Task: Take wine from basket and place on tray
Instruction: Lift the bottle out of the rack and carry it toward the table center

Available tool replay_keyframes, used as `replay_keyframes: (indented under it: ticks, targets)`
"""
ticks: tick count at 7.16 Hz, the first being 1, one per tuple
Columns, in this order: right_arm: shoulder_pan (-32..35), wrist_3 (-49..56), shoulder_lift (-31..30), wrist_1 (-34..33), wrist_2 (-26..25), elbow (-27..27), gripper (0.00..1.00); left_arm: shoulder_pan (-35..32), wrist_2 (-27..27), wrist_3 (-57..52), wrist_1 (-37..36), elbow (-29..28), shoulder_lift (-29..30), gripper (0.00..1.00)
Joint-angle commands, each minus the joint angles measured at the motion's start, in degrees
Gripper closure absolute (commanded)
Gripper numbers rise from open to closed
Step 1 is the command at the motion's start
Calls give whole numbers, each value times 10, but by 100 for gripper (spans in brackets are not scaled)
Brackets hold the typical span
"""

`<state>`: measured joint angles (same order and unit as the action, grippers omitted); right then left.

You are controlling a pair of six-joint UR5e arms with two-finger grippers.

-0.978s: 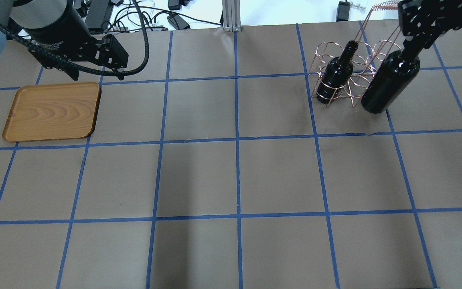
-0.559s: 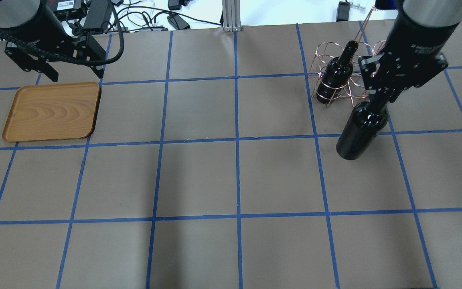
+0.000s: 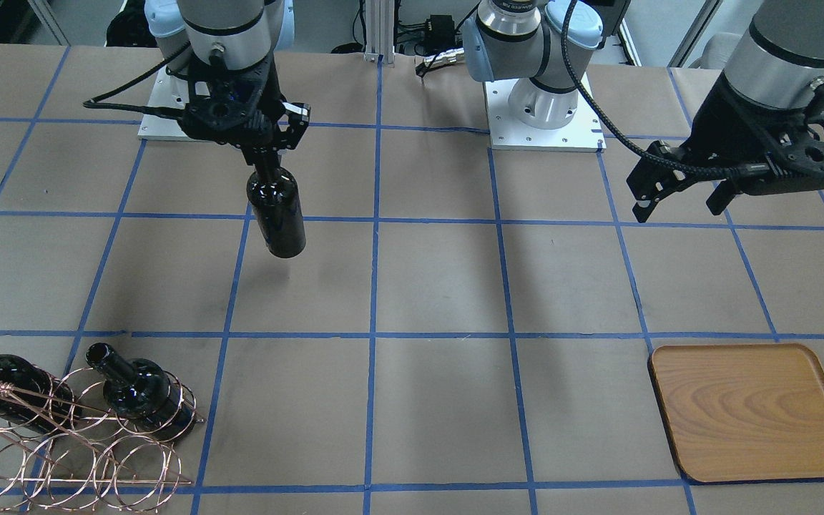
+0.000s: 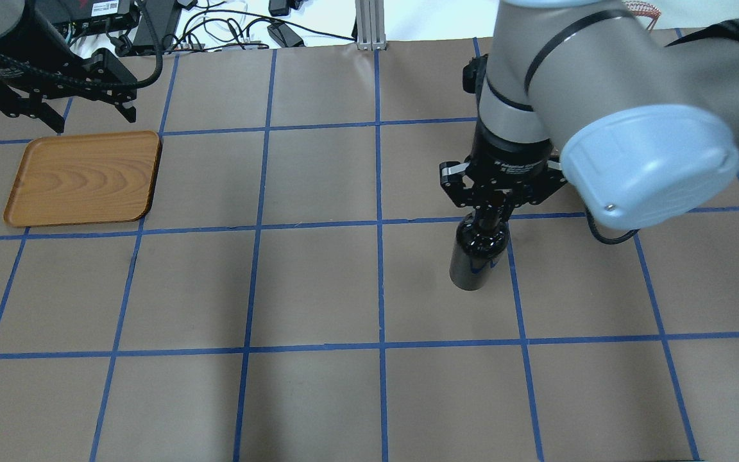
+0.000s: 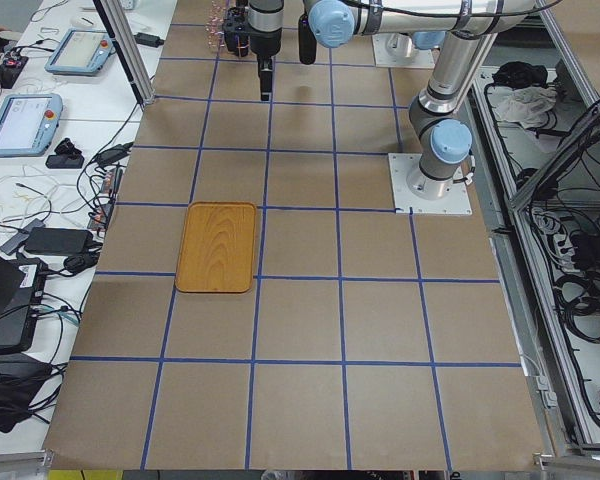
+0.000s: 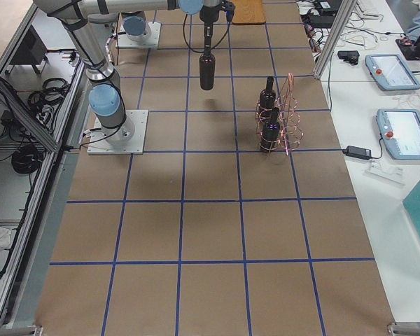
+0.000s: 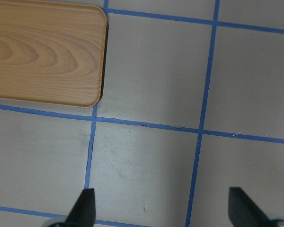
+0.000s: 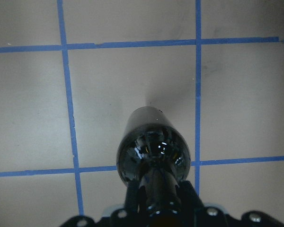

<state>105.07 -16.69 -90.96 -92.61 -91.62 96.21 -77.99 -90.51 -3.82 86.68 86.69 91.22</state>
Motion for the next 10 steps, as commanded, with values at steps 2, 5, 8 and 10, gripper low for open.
replay_keyframes:
  ticks: [2,5,8,10]
  targets:
    - [83,-68,58,-61,0,-8,96,50,-1,-81,-4,-2,3,0]
    - [137,-138,110,-79,9,-64,95,85,-1,-154,-11,-4,6,0]
    - [159,-148,143,-71,0,-87,95,88,-4,-164,-20,-3,8,0]
    - [159,-148,142,-70,-1,-83,94,103,-4,-184,-26,-6,8,0]
